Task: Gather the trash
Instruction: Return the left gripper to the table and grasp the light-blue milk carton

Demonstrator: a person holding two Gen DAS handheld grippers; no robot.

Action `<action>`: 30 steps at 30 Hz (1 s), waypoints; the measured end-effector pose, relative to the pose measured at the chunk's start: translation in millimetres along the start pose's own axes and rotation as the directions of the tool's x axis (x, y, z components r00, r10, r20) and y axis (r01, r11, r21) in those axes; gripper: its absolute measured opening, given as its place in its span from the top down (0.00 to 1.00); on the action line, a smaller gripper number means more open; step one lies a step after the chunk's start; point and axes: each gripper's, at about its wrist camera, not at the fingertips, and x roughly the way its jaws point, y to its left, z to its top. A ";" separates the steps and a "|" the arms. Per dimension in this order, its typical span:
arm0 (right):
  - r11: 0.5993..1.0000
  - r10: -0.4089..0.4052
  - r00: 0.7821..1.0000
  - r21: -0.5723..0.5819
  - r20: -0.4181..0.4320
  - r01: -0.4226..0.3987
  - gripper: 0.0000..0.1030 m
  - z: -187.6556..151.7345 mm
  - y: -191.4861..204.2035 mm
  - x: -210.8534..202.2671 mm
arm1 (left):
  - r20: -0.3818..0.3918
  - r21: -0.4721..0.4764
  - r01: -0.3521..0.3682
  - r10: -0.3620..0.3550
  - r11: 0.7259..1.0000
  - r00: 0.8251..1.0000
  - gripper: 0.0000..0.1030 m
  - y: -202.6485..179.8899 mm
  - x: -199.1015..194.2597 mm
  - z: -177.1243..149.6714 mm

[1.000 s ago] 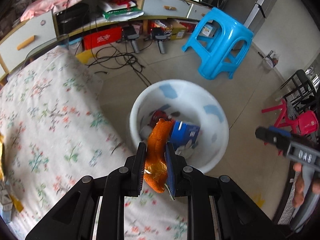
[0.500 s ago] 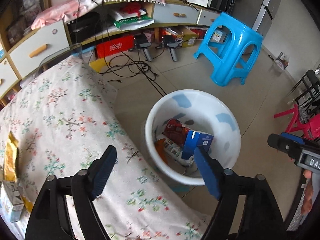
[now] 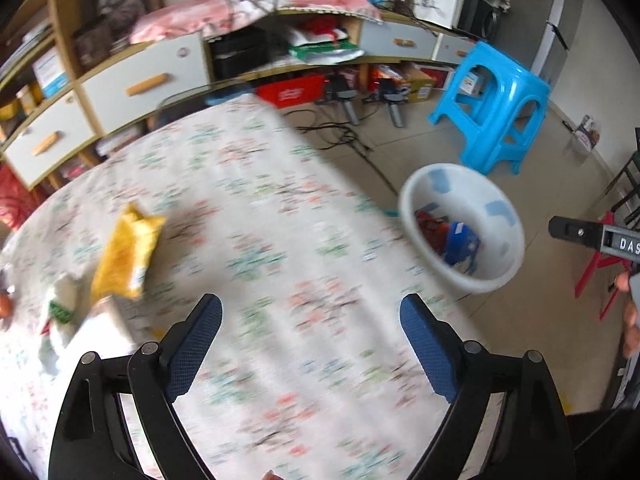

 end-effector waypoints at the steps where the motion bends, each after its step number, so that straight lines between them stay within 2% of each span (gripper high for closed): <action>1: 1.000 0.002 1.000 -0.010 -0.001 -0.002 0.19 -0.7 6.2 0.2 | -0.001 -0.006 -0.011 0.011 1.000 1.000 0.10 8.8 -2.9 -3.6; 10: 0.995 0.027 1.000 -0.093 -0.005 -0.027 0.18 -7.0 62.5 4.3 | -0.014 -0.071 -0.087 0.086 0.994 0.996 0.09 91.9 -19.6 -30.6; 12: 0.993 0.024 1.000 -0.112 -0.008 -0.025 0.17 -9.1 73.6 6.5 | -0.015 -0.073 -0.094 0.093 0.993 0.996 0.02 109.2 -18.9 -37.0; 15: 0.990 0.020 1.000 -0.141 -0.017 -0.022 0.17 -11.3 90.3 11.5 | 0.020 -0.039 -0.130 0.131 0.991 0.991 0.01 130.0 -14.7 -45.0; 18: 0.987 0.021 0.999 -0.160 -0.029 -0.025 0.17 -13.4 102.0 16.0 | 0.001 -0.002 -0.155 0.155 0.988 0.988 0.01 146.3 -1.3 -46.6; 21: 0.985 0.028 0.999 -0.171 -0.042 -0.035 0.17 -14.0 112.5 20.5 | -0.013 0.018 -0.107 0.107 0.994 0.994 0.01 155.9 7.0 -47.1; 24: 0.982 0.023 0.999 -0.184 -0.045 -0.031 0.17 -14.1 121.7 23.6 | -0.059 0.043 -0.085 0.088 0.995 0.994 0.01 157.3 16.8 -45.0; 30: 0.979 0.004 0.998 -0.204 -0.060 -0.017 0.17 -16.2 132.8 31.4 | -0.067 0.022 -0.045 0.047 0.999 0.997 0.01 156.0 25.4 -41.4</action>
